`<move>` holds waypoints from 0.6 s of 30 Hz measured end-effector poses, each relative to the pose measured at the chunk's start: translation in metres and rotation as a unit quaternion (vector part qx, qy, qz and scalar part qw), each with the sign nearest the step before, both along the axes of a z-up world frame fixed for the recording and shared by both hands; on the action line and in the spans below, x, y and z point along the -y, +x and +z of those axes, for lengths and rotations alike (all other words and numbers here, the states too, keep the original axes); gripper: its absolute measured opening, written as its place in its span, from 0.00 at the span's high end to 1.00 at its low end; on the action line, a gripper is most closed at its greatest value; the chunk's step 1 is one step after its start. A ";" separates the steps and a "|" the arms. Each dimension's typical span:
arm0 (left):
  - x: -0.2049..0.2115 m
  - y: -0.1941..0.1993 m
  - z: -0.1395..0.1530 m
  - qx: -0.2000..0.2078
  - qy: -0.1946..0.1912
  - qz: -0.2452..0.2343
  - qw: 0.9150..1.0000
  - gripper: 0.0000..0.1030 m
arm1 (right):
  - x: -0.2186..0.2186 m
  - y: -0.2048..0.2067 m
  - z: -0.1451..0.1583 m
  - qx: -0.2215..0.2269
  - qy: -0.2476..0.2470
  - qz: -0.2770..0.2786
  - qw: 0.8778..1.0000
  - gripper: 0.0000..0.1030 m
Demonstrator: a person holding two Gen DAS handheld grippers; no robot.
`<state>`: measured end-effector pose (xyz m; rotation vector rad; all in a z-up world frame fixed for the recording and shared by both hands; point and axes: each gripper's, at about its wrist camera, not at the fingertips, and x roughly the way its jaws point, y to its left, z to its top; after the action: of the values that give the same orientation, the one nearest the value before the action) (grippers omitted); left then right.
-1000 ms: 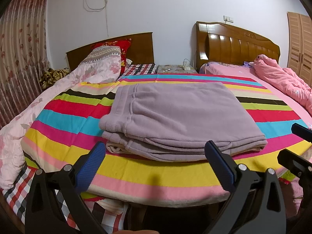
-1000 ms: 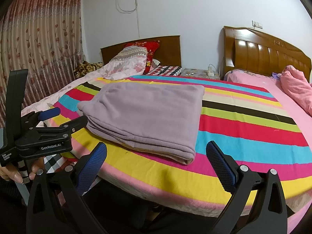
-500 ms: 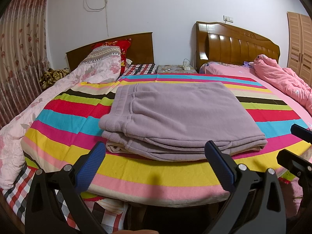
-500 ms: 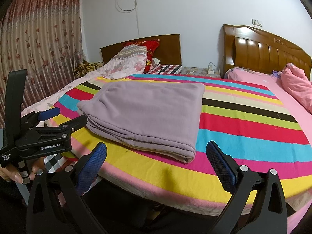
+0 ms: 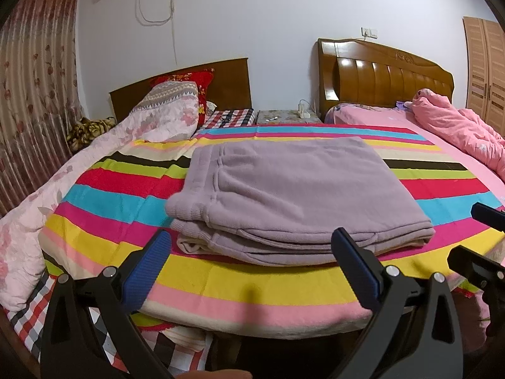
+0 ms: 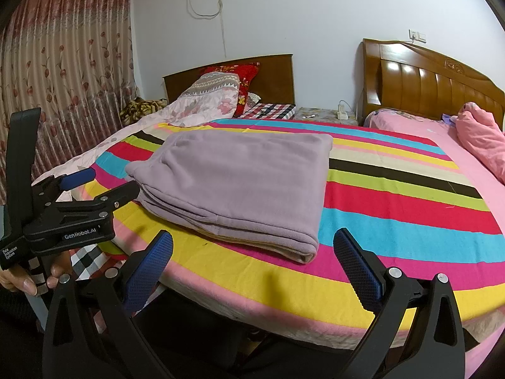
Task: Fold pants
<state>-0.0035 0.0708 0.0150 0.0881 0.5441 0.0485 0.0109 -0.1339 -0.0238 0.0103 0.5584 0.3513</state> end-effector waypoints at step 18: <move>-0.008 0.003 0.001 0.007 -0.007 0.015 1.000 0.02 | 0.002 0.001 0.000 -0.002 0.003 0.002 1.000 0.04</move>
<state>-0.0005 0.0787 0.0158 0.0669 0.5322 0.0739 0.0117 -0.1358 -0.0238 0.0162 0.5622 0.3574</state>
